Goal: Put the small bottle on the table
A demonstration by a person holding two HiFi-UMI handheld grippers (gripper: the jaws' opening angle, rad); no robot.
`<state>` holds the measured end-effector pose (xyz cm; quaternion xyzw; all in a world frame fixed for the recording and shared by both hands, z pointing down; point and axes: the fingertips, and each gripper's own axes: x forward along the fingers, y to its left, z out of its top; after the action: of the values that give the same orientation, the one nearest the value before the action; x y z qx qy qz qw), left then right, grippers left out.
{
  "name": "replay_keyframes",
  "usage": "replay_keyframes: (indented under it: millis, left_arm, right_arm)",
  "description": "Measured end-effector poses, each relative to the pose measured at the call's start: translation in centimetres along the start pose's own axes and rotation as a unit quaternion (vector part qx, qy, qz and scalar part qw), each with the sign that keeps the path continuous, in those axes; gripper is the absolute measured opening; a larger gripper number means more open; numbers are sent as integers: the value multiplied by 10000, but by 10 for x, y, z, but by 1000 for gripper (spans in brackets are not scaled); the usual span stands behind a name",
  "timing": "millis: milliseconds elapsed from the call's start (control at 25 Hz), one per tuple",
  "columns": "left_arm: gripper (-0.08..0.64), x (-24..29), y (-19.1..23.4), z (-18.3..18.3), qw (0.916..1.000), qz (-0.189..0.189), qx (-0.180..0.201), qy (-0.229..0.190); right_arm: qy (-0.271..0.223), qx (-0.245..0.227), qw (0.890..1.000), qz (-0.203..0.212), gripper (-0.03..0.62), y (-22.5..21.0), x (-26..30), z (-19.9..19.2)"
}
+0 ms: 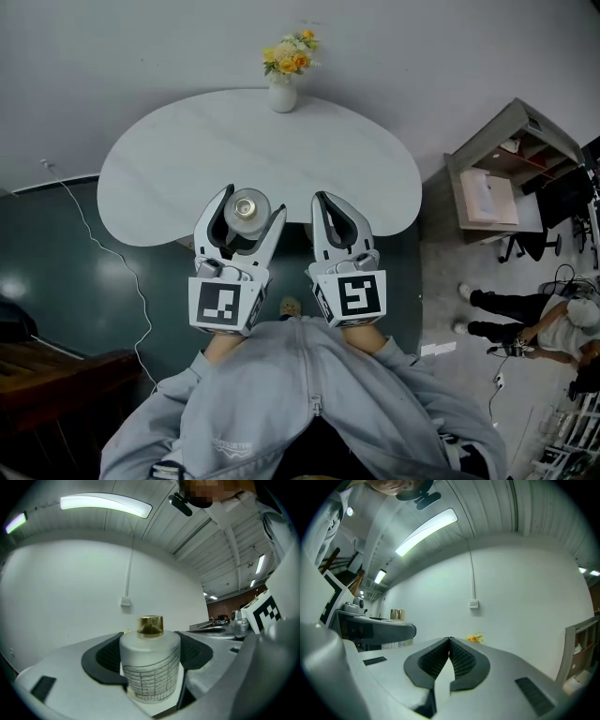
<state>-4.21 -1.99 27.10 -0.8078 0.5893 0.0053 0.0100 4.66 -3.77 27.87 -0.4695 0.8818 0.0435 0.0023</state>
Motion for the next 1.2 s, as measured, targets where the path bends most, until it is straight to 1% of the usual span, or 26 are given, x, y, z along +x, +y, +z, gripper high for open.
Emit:
replay_keyframes:
  millis: [240,480,600,720,840,960,1200]
  left_arm:
    - [334,25,-1,-4,9999,31,-24,-100]
    - [334,47,4,-13,9999,39,-10,132]
    - [334,60,9,-16,9999,-31,-11,131]
    - [334,79,17,-15,9999,-112,-105,-28]
    - [334,98,29,-20,9998,-171,-93,23]
    - [334,119,38,-21,9994,-283,-181,-84]
    - [334,159,64,-27,9988,-437,-197,-48]
  right_arm:
    - [51,27,9999,108,26,-19,17,-11]
    - [150,57,9998,115,27,-32,34,-20]
    - [178,53,9998,97,26,-38,46,-24]
    - [186,50,9998,34,26,-45,62,-28]
    - [166,22,9999,-25,26,-52,82,-33]
    - [183,41,9998,-90,26,-59,102,-37]
    - [155,-13,9997,-196,26,-68,146,-42]
